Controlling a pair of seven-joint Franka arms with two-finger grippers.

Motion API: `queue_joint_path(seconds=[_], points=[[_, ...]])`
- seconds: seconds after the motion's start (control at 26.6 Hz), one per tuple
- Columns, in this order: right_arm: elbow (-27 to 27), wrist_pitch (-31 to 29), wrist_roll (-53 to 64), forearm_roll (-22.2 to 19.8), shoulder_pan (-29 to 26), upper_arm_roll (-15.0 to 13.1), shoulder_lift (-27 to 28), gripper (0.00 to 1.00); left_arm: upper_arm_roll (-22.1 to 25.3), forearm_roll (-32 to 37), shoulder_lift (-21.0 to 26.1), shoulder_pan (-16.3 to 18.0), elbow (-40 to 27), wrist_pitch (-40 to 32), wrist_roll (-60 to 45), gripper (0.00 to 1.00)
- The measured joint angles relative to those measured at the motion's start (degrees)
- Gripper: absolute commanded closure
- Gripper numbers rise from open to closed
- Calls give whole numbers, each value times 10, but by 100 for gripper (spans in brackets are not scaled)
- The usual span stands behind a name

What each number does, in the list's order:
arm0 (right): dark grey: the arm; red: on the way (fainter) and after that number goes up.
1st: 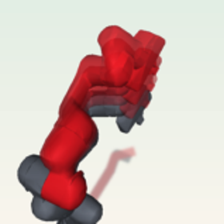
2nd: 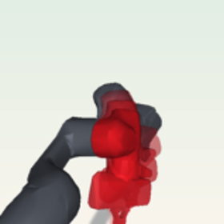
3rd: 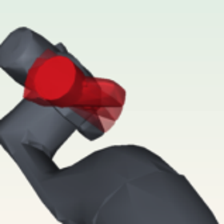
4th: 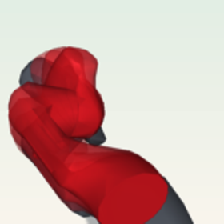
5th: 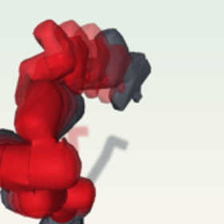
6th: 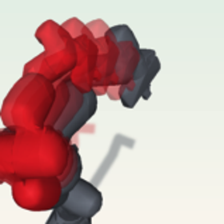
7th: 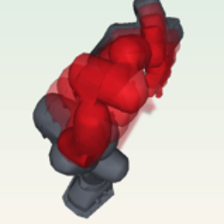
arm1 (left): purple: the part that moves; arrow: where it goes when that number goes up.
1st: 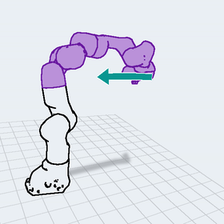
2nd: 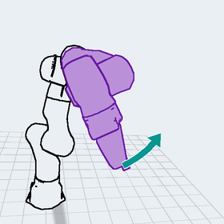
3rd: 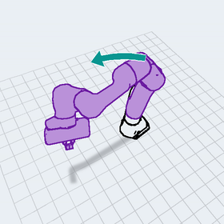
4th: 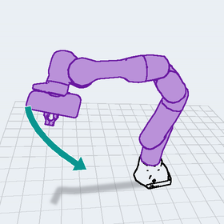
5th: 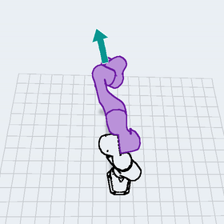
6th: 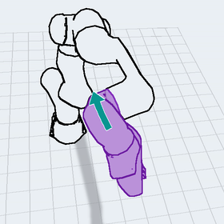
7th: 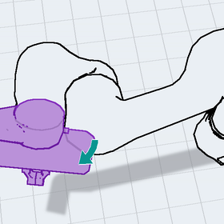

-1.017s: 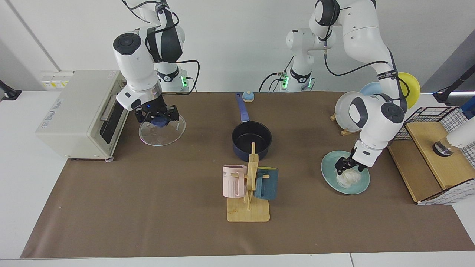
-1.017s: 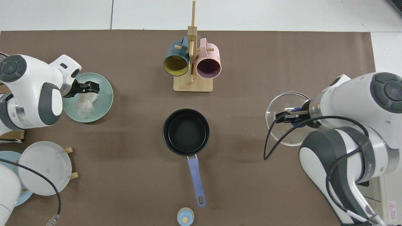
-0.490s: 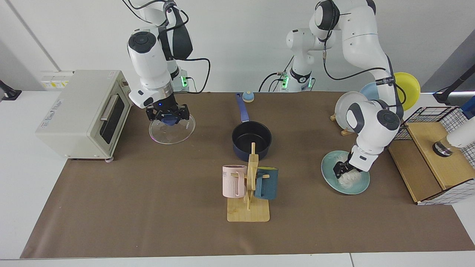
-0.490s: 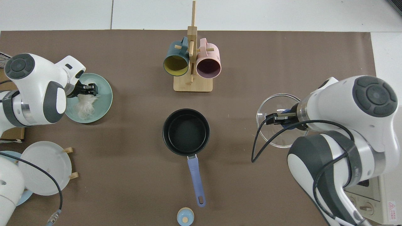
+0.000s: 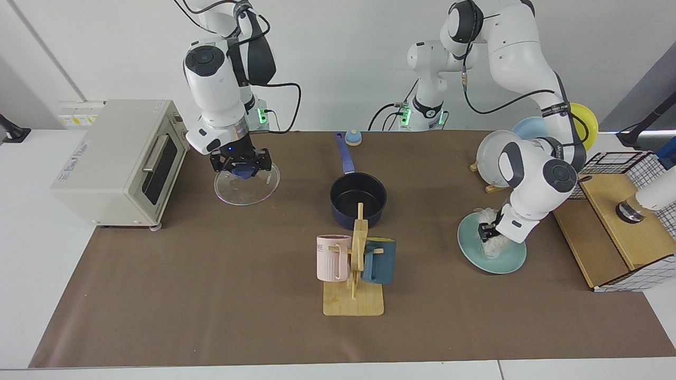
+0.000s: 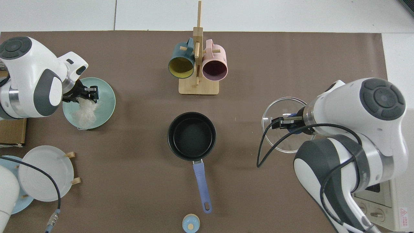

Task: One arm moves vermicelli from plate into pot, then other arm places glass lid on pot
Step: 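Carry the vermicelli with the left gripper over the black saucepan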

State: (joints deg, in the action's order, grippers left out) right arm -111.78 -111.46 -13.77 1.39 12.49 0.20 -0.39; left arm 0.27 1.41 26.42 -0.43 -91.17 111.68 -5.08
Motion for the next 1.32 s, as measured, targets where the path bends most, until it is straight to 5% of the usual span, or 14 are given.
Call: queue_joint_path(seconds=[0.3,0.64,0.83,1.02,1.32], points=[[1,0,-12,8,2,0,0,95,-52,0,-43,-1,14,-30,-116,100],[1,-3,-38,10,20,1,2,95,-181,3,-83,-6,14,-49,-273,100],[1,-8,-39,10,21,0,3,95,-232,48,-100,-36,11,-48,-331,100],[1,-9,-39,10,21,-2,4,95,-267,71,-122,-66,-26,1,-378,100],[1,-9,-39,10,21,-3,4,95,-295,72,-151,-69,-129,92,-401,100]])
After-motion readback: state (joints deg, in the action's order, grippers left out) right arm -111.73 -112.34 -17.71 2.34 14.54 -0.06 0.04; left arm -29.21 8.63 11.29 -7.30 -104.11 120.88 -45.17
